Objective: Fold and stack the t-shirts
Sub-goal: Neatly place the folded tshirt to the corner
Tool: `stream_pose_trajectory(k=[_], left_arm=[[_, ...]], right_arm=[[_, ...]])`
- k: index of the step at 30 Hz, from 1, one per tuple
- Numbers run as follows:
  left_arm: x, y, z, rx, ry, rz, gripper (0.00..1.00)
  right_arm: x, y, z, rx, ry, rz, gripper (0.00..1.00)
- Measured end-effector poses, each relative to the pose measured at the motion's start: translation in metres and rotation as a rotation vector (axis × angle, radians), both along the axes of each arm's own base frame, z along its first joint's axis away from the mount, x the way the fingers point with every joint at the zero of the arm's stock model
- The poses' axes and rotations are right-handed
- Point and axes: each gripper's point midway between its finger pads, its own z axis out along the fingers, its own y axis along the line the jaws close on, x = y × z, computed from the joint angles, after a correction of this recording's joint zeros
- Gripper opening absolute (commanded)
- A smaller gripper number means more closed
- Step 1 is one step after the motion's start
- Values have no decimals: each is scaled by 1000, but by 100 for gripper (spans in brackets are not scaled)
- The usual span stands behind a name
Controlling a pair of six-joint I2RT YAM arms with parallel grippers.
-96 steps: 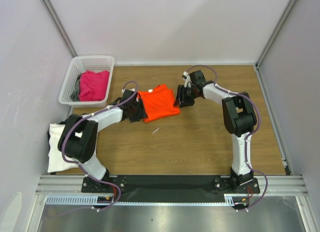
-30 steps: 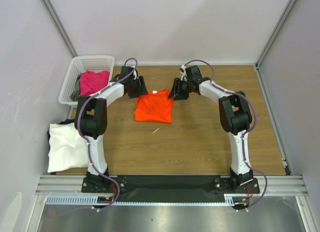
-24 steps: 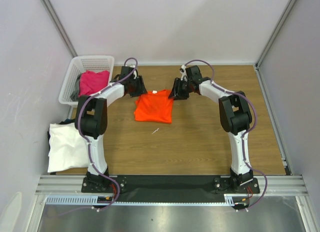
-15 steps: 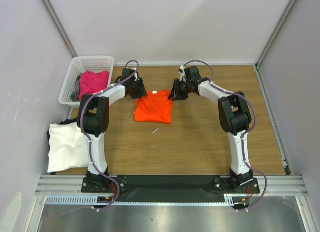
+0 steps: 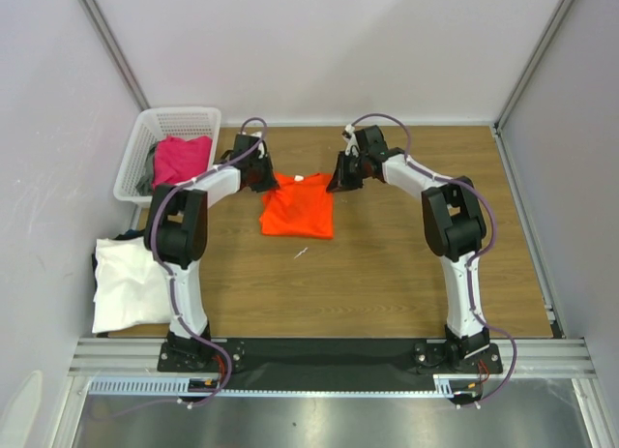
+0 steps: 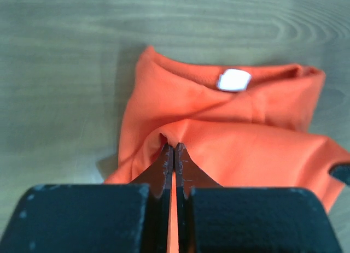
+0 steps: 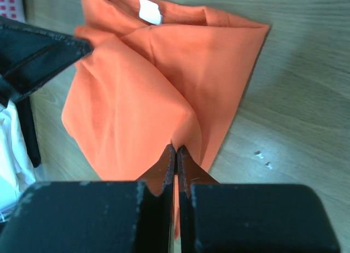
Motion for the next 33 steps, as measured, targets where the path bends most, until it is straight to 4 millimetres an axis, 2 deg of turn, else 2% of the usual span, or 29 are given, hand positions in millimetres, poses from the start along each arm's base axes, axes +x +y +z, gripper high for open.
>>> stream_pose_trajectory(k=[2, 5, 11, 15, 21, 27, 30, 33], left_arm=[[-8, 2, 8, -1, -7, 1, 0], [-19, 5, 35, -9, -50, 3, 0], [-32, 10, 97, -33, -175, 10, 0], [-34, 13, 123, -40, -226, 21, 0], [-30, 22, 130, -47, -217, 62, 0], [1, 31, 142, -55, -247, 114, 0], [16, 35, 136, -61, -248, 143, 0], [31, 38, 115, -68, -226, 171, 0]], right_arm=[[-2, 2, 6, 2, -15, 14, 0], [-7, 6, 26, 14, -54, 30, 0], [-19, 12, 87, 70, -171, 50, 0], [-18, 14, 114, 107, -245, 54, 0], [-10, 19, 121, 134, -279, 65, 0], [27, 31, 120, 174, -324, 73, 0], [51, 34, 113, 202, -340, 74, 0], [76, 32, 100, 221, -353, 71, 0]])
